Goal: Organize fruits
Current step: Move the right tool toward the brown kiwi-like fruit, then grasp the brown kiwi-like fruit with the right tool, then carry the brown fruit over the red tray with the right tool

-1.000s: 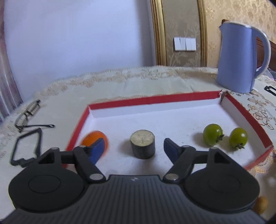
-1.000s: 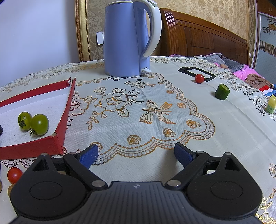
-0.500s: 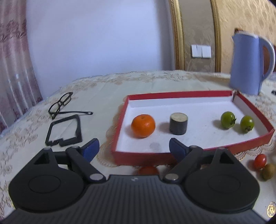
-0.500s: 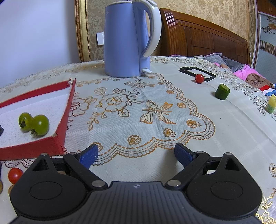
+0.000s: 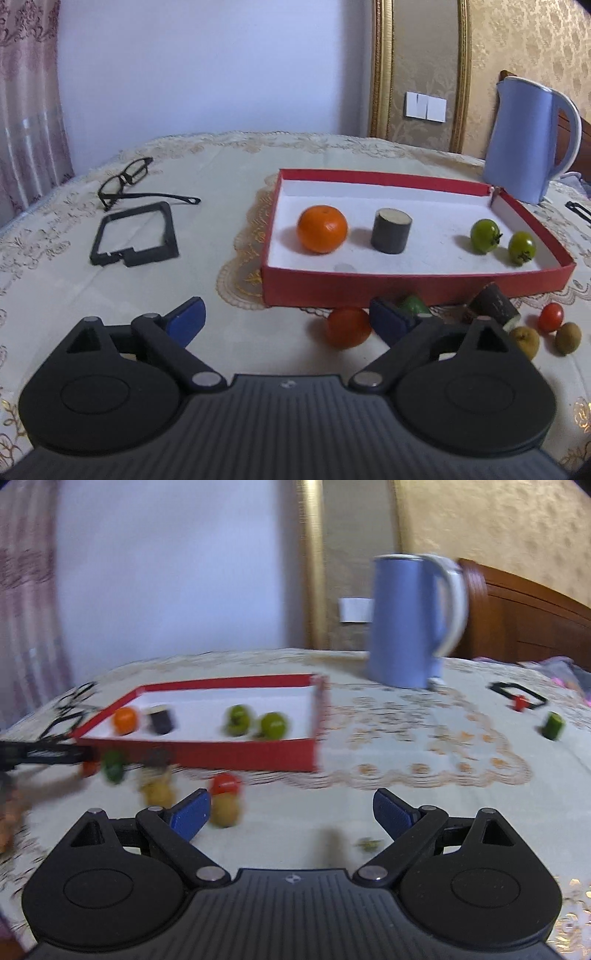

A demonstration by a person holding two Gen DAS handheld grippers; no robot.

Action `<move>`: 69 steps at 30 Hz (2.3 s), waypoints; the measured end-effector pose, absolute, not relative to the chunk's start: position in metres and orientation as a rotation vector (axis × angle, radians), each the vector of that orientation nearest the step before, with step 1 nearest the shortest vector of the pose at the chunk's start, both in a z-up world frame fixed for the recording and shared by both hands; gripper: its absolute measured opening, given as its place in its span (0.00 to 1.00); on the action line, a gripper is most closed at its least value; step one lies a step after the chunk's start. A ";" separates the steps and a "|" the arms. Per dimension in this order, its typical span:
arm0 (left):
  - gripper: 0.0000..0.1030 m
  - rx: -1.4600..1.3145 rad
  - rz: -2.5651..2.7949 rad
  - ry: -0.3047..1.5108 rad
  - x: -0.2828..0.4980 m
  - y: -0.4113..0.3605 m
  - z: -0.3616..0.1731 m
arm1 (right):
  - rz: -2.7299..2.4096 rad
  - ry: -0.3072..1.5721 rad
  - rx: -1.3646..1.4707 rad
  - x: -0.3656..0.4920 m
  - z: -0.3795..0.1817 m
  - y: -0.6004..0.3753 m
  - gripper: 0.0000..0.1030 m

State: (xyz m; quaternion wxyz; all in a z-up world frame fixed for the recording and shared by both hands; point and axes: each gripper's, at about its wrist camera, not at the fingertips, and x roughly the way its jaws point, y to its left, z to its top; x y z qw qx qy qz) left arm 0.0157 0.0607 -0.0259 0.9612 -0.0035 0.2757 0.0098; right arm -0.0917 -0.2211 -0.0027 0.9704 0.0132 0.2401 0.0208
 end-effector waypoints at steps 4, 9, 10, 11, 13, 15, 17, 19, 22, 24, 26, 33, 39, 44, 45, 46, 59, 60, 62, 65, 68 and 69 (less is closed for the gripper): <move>0.96 -0.029 -0.009 0.588 0.019 0.063 -0.029 | 0.056 0.473 -0.078 -0.088 -0.005 -0.192 0.69; 0.98 -0.102 -0.040 0.618 0.023 0.074 -0.032 | 0.083 0.516 -0.105 -0.073 -0.013 -0.177 0.64; 0.98 -0.095 -0.039 0.622 0.024 0.073 -0.032 | 0.082 0.518 -0.111 -0.072 -0.014 -0.175 0.63; 0.98 -0.090 -0.038 0.621 0.024 0.072 -0.032 | 0.079 0.524 -0.113 -0.069 -0.015 -0.174 0.57; 0.99 -0.102 -0.044 0.622 0.024 0.074 -0.032 | 0.089 0.551 -0.096 -0.064 -0.016 -0.174 0.43; 1.00 -0.118 -0.051 0.625 0.024 0.076 -0.032 | 0.118 0.576 -0.078 -0.059 -0.016 -0.175 0.35; 1.00 -0.121 -0.052 0.626 0.025 0.076 -0.033 | 0.105 0.588 -0.082 -0.056 -0.018 -0.173 0.34; 1.00 -0.119 -0.052 0.627 0.025 0.076 -0.033 | 0.107 0.585 -0.072 -0.058 -0.018 -0.175 0.24; 1.00 -0.121 -0.052 0.626 0.025 0.076 -0.033 | 0.101 0.574 -0.082 -0.060 -0.018 -0.175 0.24; 1.00 -0.121 -0.052 0.626 0.025 0.076 -0.033 | 0.102 0.559 -0.092 -0.062 -0.017 -0.174 0.24; 1.00 -0.121 -0.052 0.626 0.025 0.076 -0.033 | 0.097 0.536 -0.087 -0.064 -0.012 -0.175 0.24; 1.00 -0.120 -0.052 0.626 0.025 0.076 -0.033 | 0.080 0.440 -0.060 -0.056 0.021 -0.182 0.24; 1.00 -0.117 -0.051 0.627 0.025 0.076 -0.033 | 0.109 0.490 -0.022 -0.005 0.028 -0.184 0.24; 1.00 -0.116 -0.050 0.628 0.025 0.076 -0.033 | 0.107 0.546 -0.063 0.029 0.013 -0.172 0.24; 1.00 -0.116 -0.050 0.628 0.025 0.075 -0.033 | 0.110 0.556 -0.073 0.033 0.009 -0.170 0.24; 1.00 -0.116 -0.050 0.628 0.025 0.076 -0.033 | 0.116 0.566 -0.081 0.037 0.006 -0.168 0.24; 1.00 -0.112 -0.048 0.629 0.026 0.075 -0.033 | 0.128 0.618 -0.062 0.058 -0.011 -0.167 0.25; 1.00 -0.111 -0.048 0.629 0.025 0.075 -0.033 | 0.131 0.617 -0.056 0.057 -0.010 -0.168 0.25; 1.00 -0.111 -0.048 0.629 0.025 0.075 -0.033 | 0.138 0.611 -0.048 0.054 -0.007 -0.170 0.27; 1.00 -0.111 -0.048 0.629 0.025 0.075 -0.033 | 0.128 0.580 -0.054 0.039 0.001 -0.172 0.45; 1.00 -0.110 -0.047 0.629 0.026 0.075 -0.033 | 0.087 0.507 -0.056 0.014 0.008 -0.180 0.68; 1.00 -0.110 -0.047 0.629 0.026 0.075 -0.033 | 0.065 0.478 -0.058 0.005 0.011 -0.185 0.68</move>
